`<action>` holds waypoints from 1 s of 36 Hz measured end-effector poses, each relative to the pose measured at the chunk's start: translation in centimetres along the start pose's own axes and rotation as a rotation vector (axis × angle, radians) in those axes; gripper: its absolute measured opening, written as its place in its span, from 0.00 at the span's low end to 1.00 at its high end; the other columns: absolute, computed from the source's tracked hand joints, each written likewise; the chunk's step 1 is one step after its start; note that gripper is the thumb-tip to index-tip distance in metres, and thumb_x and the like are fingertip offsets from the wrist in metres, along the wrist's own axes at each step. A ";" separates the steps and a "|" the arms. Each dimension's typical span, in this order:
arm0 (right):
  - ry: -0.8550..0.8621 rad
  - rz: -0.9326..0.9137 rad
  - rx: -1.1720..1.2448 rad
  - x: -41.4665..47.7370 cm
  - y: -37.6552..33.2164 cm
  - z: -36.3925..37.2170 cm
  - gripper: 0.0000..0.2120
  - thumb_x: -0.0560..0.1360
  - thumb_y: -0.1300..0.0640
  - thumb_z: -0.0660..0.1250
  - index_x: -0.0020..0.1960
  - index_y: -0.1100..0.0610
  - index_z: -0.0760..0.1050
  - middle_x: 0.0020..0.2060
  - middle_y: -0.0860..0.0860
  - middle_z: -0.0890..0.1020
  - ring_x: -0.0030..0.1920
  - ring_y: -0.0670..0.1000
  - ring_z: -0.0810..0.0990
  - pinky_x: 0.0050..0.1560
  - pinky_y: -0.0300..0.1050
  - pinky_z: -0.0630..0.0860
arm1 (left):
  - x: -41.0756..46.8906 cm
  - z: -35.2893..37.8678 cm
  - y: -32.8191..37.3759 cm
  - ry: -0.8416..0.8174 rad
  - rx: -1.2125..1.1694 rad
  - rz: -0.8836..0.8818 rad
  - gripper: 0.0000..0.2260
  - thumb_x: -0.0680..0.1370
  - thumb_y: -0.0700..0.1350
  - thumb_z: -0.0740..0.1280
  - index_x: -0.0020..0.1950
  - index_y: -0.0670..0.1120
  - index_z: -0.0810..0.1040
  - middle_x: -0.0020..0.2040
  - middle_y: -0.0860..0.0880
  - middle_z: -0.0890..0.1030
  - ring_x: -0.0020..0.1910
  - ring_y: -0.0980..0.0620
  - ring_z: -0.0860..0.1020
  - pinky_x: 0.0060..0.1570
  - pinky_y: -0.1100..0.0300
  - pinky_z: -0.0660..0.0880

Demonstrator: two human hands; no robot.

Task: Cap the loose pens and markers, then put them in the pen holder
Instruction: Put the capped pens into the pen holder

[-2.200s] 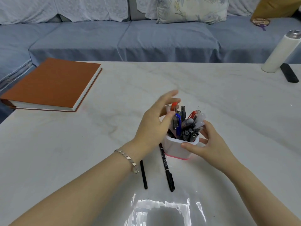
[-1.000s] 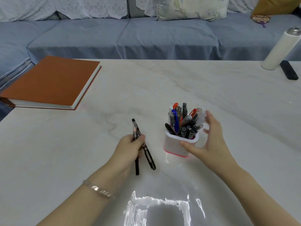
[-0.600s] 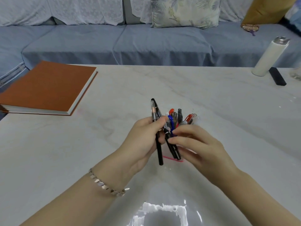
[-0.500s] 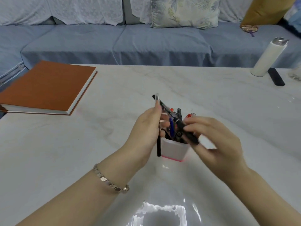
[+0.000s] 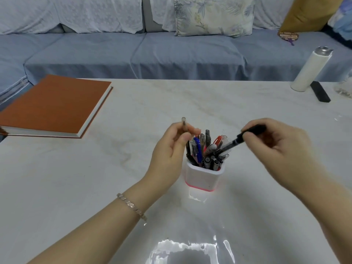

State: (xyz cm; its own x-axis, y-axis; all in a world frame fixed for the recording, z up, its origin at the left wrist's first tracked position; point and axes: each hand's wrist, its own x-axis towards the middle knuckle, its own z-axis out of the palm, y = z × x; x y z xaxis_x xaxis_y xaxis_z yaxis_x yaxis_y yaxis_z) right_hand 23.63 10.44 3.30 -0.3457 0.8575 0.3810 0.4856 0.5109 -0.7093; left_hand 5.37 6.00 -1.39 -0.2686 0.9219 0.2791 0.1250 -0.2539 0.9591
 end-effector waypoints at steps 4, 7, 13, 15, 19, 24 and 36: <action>-0.230 0.085 -0.168 0.4 0.2 2.5 0.08 0.75 0.58 0.61 0.40 0.47 0.72 0.34 0.45 0.78 0.35 0.42 0.74 0.36 0.32 0.68 | 0.2 0.0 0.1 0.013 0.010 -0.061 0.10 0.78 0.39 0.57 0.45 0.50 0.75 0.45 0.52 0.83 0.52 0.54 0.80 0.59 0.53 0.75; -0.284 0.096 -0.299 0.4 0.5 4.5 0.08 0.78 0.54 0.55 0.46 0.52 0.72 0.44 0.50 0.76 0.45 0.51 0.74 0.45 0.45 0.70 | -0.1 0.2 -0.5 -0.035 0.111 -0.053 0.09 0.77 0.37 0.60 0.46 0.49 0.77 0.49 0.54 0.80 0.52 0.62 0.78 0.56 0.66 0.72; -0.133 -0.049 -0.430 -1.0 2.1 7.2 0.21 0.74 0.49 0.49 0.50 0.55 0.79 0.40 0.50 0.67 0.43 0.54 0.69 0.42 0.47 0.69 | -0.6 -0.3 -2.4 0.030 0.405 -0.023 0.08 0.75 0.40 0.67 0.50 0.51 0.80 0.51 0.61 0.71 0.55 0.65 0.70 0.56 0.78 0.63; -0.050 -0.029 -0.325 -1.4 2.5 7.4 0.21 0.73 0.49 0.51 0.56 0.51 0.78 0.42 0.48 0.65 0.44 0.49 0.63 0.45 0.44 0.65 | -0.6 -0.1 -2.4 0.044 0.388 -0.014 0.13 0.74 0.39 0.67 0.52 0.56 0.78 0.47 0.61 0.74 0.48 0.64 0.74 0.50 0.75 0.69; -0.066 0.002 -0.147 -2.0 2.6 7.1 0.24 0.73 0.52 0.54 0.69 0.50 0.66 0.54 0.44 0.61 0.52 0.41 0.58 0.58 0.37 0.58 | -0.3 0.0 -2.1 -0.025 0.499 0.031 0.22 0.75 0.40 0.64 0.57 0.68 0.69 0.45 0.59 0.77 0.43 0.62 0.75 0.44 0.72 0.72; -0.108 0.104 0.008 -4.0 4.7 6.4 0.38 0.68 0.41 0.62 0.72 0.45 0.48 0.60 0.38 0.55 0.66 0.42 0.59 0.64 0.29 0.56 | -0.4 -0.2 -2.9 -0.085 0.538 0.077 0.16 0.75 0.43 0.59 0.61 0.50 0.77 0.49 0.55 0.78 0.48 0.60 0.74 0.50 0.67 0.71; -0.273 0.326 0.244 -3.4 6.0 6.6 0.32 0.64 0.60 0.76 0.50 0.30 0.63 0.43 0.21 0.74 0.44 0.38 0.79 0.39 0.25 0.73 | -1.3 -2.0 -5.5 -0.344 0.113 -0.377 0.34 0.68 0.37 0.72 0.68 0.59 0.63 0.66 0.58 0.70 0.64 0.60 0.71 0.57 0.61 0.74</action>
State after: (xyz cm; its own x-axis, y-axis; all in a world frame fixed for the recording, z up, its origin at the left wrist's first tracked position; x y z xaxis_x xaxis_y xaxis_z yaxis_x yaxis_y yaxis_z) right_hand 22.39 10.18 -6.21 -0.4207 0.9067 -0.0308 0.4130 0.1612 -0.8964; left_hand 3.16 5.66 -6.88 0.0123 0.9908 -0.1349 0.1875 0.1303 0.9736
